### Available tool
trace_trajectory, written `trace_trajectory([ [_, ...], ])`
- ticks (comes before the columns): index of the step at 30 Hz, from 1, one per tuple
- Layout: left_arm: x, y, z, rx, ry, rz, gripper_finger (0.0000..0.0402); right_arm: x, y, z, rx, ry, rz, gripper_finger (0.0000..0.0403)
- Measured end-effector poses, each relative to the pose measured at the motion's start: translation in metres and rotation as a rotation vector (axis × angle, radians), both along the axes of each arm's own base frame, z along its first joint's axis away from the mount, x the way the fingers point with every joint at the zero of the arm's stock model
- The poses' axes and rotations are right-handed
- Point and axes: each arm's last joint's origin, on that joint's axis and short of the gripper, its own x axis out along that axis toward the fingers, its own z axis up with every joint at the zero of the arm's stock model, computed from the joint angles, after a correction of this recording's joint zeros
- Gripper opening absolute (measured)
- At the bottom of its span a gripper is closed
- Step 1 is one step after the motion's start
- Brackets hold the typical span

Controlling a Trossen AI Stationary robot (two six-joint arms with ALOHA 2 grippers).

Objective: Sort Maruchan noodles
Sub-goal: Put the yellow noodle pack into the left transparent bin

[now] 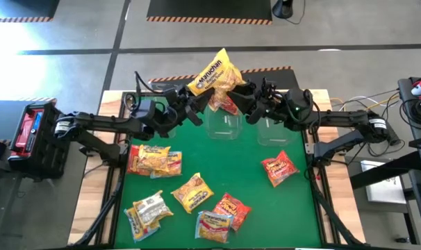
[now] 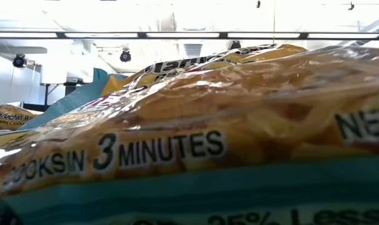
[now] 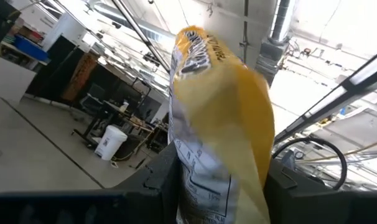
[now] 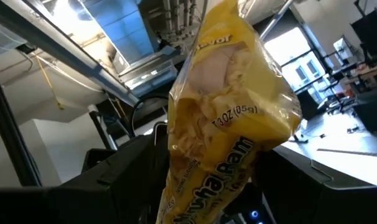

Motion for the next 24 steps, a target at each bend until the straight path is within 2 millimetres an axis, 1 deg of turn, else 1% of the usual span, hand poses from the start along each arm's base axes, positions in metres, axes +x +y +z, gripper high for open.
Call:
trace_trajectory([
  [4, 0.000, 0.002, 0.000, 0.000, -0.010, -0.034, 0.0116, 0.004, -0.001, 0.004, -0.016, -0.012, -0.010, 0.0251],
  [12, 0.002, 0.003, -0.001, 0.007, 0.004, -0.047, 0.0116, 0.020, -0.003, 0.003, -0.020, 0.000, -0.008, 0.0251],
  [17, 0.001, 0.003, -0.002, 0.009, 0.020, -0.050, 0.0116, 0.024, -0.003, 0.003, -0.019, 0.005, -0.008, 0.0248],
  [20, 0.000, 0.002, -0.001, 0.024, 0.035, -0.048, 0.0116, 0.024, -0.003, 0.003, -0.016, 0.006, -0.006, 0.0237],
  [24, -0.001, 0.002, -0.001, 0.043, 0.041, -0.047, 0.0116, 0.022, -0.003, 0.004, -0.016, 0.004, -0.006, 0.0209],
])
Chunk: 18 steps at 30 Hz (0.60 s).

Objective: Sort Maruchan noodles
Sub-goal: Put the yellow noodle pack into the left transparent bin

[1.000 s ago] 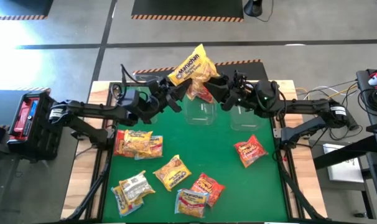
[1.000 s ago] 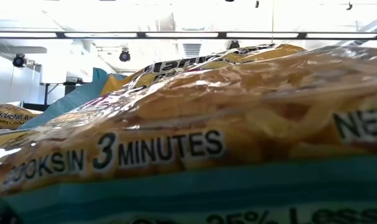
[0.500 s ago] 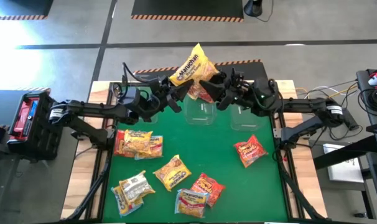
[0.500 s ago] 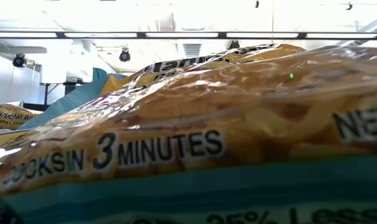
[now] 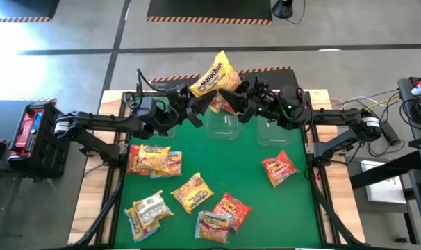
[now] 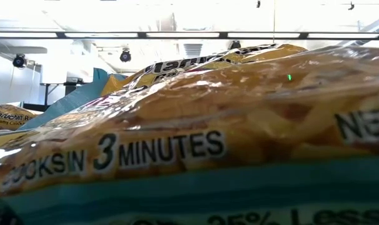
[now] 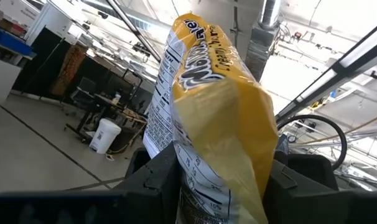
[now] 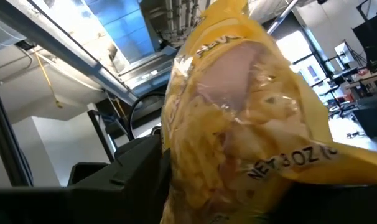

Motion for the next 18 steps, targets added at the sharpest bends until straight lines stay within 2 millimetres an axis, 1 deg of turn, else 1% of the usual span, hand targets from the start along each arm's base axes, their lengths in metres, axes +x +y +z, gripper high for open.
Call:
trace_trajectory([
  [5, -0.0002, -0.0005, 0.0003, 0.009, 0.001, -0.018, 0.0116, -0.0001, 0.0000, -0.0002, 0.001, 0.002, 0.000, 0.0163],
  [8, -0.0002, -0.0008, 0.0003, 0.013, 0.003, -0.028, 0.0117, -0.0004, 0.0005, 0.0001, 0.003, 0.001, 0.010, 0.0145],
  [12, 0.0005, -0.0014, -0.0011, 0.029, 0.027, -0.061, 0.0126, -0.0016, 0.0007, 0.0006, 0.001, 0.007, 0.008, 0.0139],
  [15, -0.0005, -0.0020, -0.0028, 0.047, 0.078, -0.077, 0.0145, -0.0039, 0.0009, 0.0007, -0.004, 0.034, 0.001, 0.0139],
  [18, -0.0055, -0.0025, -0.0038, 0.050, 0.149, -0.090, 0.0167, -0.0074, 0.0013, 0.0015, -0.008, 0.062, -0.008, 0.0139],
])
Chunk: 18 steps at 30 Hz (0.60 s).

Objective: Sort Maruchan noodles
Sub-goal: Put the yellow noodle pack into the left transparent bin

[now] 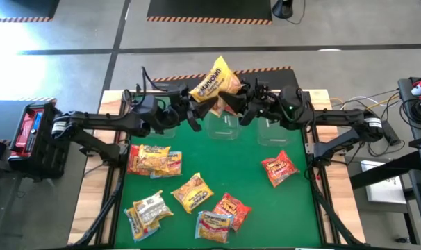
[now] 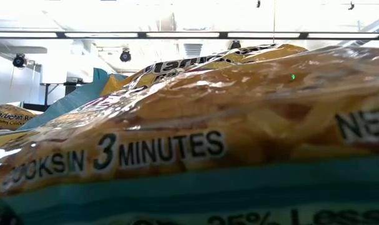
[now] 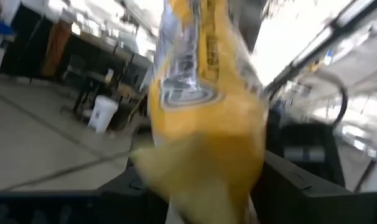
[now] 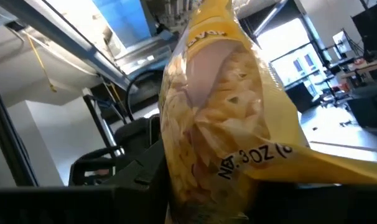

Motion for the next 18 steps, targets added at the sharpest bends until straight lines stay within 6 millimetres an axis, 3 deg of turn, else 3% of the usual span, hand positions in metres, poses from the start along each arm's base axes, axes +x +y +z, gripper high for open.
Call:
trace_trajectory([
  [8, -0.029, -0.001, 0.005, 0.014, 0.165, 0.000, 0.0211, -0.017, 0.002, 0.007, -0.013, 0.078, -0.022, 0.0139],
  [14, -0.050, -0.002, 0.010, 0.048, 0.239, -0.010, 0.0219, -0.032, 0.004, -0.002, -0.007, 0.296, -0.020, 0.0139],
  [18, -0.051, -0.003, 0.009, 0.067, 0.263, -0.071, 0.0219, -0.032, 0.008, -0.011, -0.026, 0.393, 0.080, 0.0139],
])
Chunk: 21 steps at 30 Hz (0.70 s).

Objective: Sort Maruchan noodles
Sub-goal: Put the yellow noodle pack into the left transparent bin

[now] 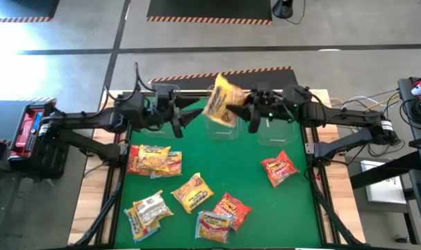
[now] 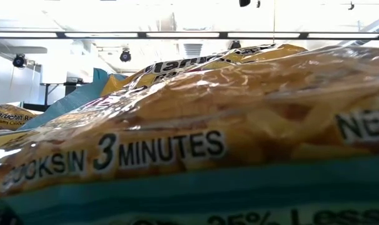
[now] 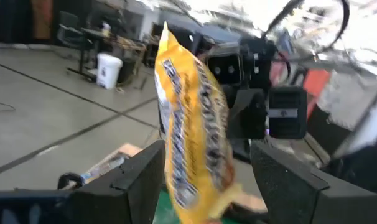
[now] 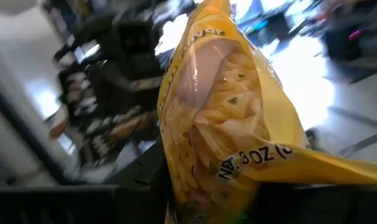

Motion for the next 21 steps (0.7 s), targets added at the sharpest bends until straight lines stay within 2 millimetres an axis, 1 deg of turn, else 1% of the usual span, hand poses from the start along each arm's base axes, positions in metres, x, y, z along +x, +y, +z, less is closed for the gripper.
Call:
trace_trajectory([
  [3, 0.003, -0.001, -0.004, 0.022, 0.031, -0.022, 0.0219, 0.000, 0.002, -0.004, -0.013, 0.041, 0.062, 0.0139],
  [7, 0.008, -0.001, -0.010, 0.023, 0.075, -0.023, 0.0219, 0.001, 0.003, -0.008, -0.071, 0.081, 0.069, 0.0139],
  [13, 0.014, -0.001, -0.014, 0.023, 0.089, -0.060, 0.0219, 0.002, 0.005, -0.010, -0.138, 0.096, 0.115, 0.0139],
  [21, 0.031, -0.003, -0.026, 0.016, 0.112, -0.123, 0.0220, 0.002, 0.005, -0.010, -0.190, 0.098, 0.139, 0.0139],
])
